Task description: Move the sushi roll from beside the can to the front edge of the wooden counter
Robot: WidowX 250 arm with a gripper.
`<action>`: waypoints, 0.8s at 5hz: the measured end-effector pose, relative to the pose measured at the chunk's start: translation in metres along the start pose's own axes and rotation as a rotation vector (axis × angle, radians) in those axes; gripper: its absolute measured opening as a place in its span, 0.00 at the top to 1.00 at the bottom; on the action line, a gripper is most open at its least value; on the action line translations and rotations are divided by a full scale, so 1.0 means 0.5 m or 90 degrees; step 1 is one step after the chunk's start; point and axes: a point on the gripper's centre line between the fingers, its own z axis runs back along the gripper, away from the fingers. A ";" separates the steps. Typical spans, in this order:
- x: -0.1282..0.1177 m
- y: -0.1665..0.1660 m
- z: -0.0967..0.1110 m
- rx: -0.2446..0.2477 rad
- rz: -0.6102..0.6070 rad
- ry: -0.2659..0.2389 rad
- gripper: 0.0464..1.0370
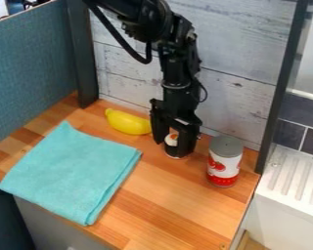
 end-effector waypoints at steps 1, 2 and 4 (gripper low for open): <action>0.005 -0.001 -0.001 -0.005 0.009 -0.010 0.34; 0.010 -0.009 -0.001 -0.022 0.010 -0.021 0.46; -0.070 -0.018 0.120 0.042 0.005 -0.061 0.50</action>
